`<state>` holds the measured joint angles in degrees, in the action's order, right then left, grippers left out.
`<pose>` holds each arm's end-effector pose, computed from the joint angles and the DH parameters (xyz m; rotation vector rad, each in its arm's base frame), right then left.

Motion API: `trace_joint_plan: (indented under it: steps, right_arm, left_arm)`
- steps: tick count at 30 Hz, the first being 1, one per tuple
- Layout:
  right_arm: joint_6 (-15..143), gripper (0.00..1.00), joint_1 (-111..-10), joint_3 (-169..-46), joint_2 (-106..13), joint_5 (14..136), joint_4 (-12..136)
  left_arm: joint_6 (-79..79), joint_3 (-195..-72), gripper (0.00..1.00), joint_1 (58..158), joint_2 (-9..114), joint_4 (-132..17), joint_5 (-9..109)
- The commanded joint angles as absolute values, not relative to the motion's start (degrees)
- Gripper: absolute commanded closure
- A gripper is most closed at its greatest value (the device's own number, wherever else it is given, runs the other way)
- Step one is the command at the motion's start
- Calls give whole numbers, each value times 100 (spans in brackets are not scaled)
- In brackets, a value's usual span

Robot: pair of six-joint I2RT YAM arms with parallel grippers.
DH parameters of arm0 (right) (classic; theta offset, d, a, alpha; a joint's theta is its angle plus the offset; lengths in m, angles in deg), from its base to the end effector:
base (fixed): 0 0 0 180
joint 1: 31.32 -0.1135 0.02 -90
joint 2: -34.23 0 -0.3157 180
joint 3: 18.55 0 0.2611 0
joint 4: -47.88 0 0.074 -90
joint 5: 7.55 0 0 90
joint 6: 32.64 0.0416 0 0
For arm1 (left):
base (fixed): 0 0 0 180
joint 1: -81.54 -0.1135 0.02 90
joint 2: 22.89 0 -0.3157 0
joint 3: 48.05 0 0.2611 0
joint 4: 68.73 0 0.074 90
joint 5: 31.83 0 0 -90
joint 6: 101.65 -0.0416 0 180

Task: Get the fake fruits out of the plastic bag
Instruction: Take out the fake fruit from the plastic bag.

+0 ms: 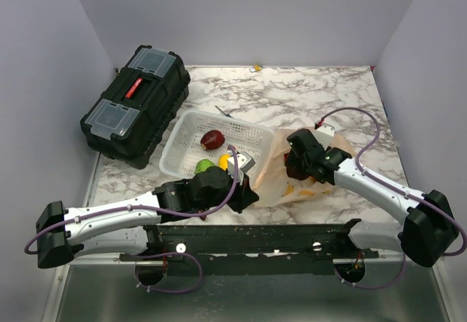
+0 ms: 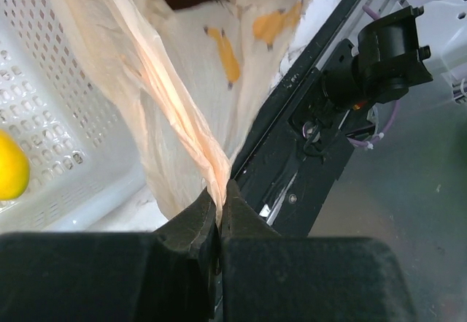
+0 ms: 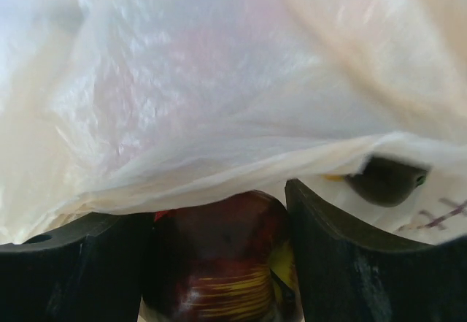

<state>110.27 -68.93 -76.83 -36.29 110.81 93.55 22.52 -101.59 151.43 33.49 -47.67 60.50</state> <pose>0.1932 0.1239 0.2621 0.4937 2.3621 0.0636 0.0744 -0.1982 0.3166 0.6387 2.0760 -1.0868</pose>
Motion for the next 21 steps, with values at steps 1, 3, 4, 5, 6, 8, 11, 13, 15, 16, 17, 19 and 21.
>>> trace_joint_plan:
  steps: [1,3,4,5,6,8,11,13,15,16,17,19,21]
  right_arm:
    - [11021,63,-6902,-8028,-3651,12210,9777]
    - [10984,63,-6903,-8081,-3607,12416,9774]
    - [10961,63,-6898,-8096,-3584,12480,9773]
    - [10919,63,-6898,-8134,-3571,12544,9780]
    - [10900,63,-6894,-8168,-3557,12558,9809]
    - [10849,63,-6903,-8235,-3526,12497,9872]
    - [10769,64,-6899,-8232,-3339,12231,9930]
    - [10723,65,-6898,-8165,-3113,11994,9948]
    - [10722,65,-6902,-8081,-2797,11724,9957]
    - [10703,65,-6894,-8035,-2647,11563,9942]
    - [10657,65,-6902,-8001,-2482,11389,9902]
    - [10664,65,-6900,-8038,-2261,11133,9957]
    - [10660,66,-6900,-8135,-2091,10946,10044]
  left_arm:
    - [2289,-10124,100,15162,3300,-4867,5950]
    - [2289,-10124,100,15166,3300,-4867,5947]
    - [2289,-10124,100,15165,3299,-4859,5942]
    - [2289,-10117,100,15162,3298,-4864,5932]
    - [2297,-10115,100,15159,3299,-4867,5932]
    - [2298,-10131,100,15161,3313,-4858,5916]
    - [2298,-10168,100,15159,3350,-4850,5862]
    - [2282,-10206,100,15167,3364,-4825,5861]
    - [2265,-10221,100,15161,3362,-4815,5864]
    - [2250,-10232,99,15164,3364,-4815,5874]
    - [2233,-10239,95,15166,3373,-4806,5875]
    - [2198,-10263,87,15164,3401,-4793,5894]
    - [2171,-10297,80,15159,3420,-4779,5898]
